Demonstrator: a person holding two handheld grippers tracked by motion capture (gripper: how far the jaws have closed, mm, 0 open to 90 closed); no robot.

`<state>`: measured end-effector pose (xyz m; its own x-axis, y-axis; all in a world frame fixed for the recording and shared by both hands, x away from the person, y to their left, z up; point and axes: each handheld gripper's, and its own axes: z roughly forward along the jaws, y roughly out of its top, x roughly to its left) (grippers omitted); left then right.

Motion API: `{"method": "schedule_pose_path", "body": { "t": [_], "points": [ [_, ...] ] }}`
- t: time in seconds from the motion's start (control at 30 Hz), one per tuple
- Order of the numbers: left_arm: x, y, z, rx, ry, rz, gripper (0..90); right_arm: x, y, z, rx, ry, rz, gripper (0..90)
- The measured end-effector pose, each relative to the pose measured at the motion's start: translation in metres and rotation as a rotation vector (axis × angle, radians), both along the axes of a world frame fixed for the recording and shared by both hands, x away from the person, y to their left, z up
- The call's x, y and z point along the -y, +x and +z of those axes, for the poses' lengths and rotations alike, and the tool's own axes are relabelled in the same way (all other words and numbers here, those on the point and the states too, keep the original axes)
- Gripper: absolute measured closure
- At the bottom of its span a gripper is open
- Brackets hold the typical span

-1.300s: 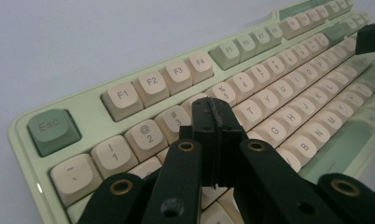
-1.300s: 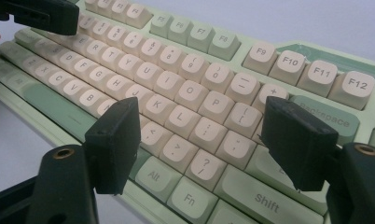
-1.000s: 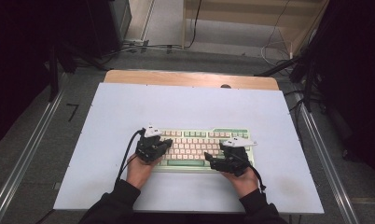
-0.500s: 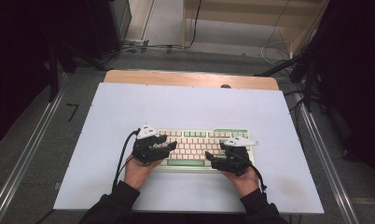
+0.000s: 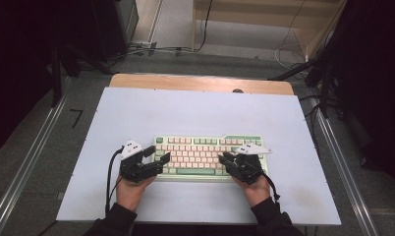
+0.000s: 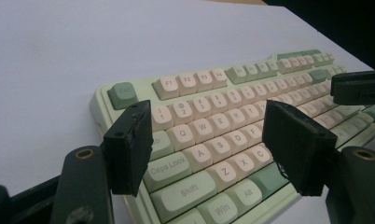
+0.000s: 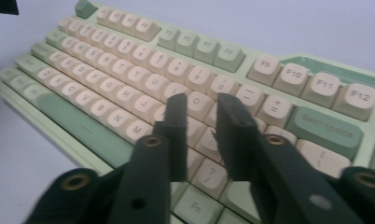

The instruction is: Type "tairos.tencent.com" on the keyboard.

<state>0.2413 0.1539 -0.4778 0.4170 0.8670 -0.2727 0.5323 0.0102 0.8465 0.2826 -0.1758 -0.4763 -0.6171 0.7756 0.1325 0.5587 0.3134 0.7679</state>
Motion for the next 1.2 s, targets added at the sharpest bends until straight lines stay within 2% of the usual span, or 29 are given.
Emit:
{"method": "schedule_pose_path", "body": {
  "t": [0.1, 0.23, 0.3, 0.37, 0.5, 0.57, 0.77, 1.2],
  "points": [
    [-0.003, -0.004, 0.001, 0.031, 0.012, 0.020, 33.8, -0.005, 0.000, 0.000, -0.004, 0.008, 0.023, 87.2],
    [-0.004, -0.006, 0.000, 0.061, 0.026, 0.047, 33.4, -0.011, 0.000, 0.000, -0.006, 0.013, 0.056, 87.5],
    [-0.005, -0.006, -0.001, 0.064, 0.032, 0.045, 33.4, -0.014, 0.000, 0.000, -0.008, 0.012, 0.069, 87.5],
    [-0.004, -0.006, -0.003, 0.061, 0.045, 0.037, 33.4, -0.017, 0.000, 0.000, -0.010, 0.015, 0.082, 87.4],
    [-0.004, -0.005, -0.006, 0.028, 0.047, 0.014, 32.0, -0.024, -0.001, 0.001, -0.019, 0.027, 0.100, 87.4],
    [-0.004, -0.005, -0.006, 0.029, 0.037, 0.011, 32.0, -0.026, -0.001, 0.000, -0.025, 0.024, 0.115, 87.4],
    [-0.002, -0.004, -0.008, 0.019, 0.045, -0.002, 31.6, -0.029, -0.001, -0.002, -0.033, 0.023, 0.131, 87.4],
    [-0.002, -0.006, -0.008, 0.025, 0.044, 0.010, 31.7, -0.041, 0.001, -0.008, -0.050, 0.003, 0.157, 87.4]
  ]
}}
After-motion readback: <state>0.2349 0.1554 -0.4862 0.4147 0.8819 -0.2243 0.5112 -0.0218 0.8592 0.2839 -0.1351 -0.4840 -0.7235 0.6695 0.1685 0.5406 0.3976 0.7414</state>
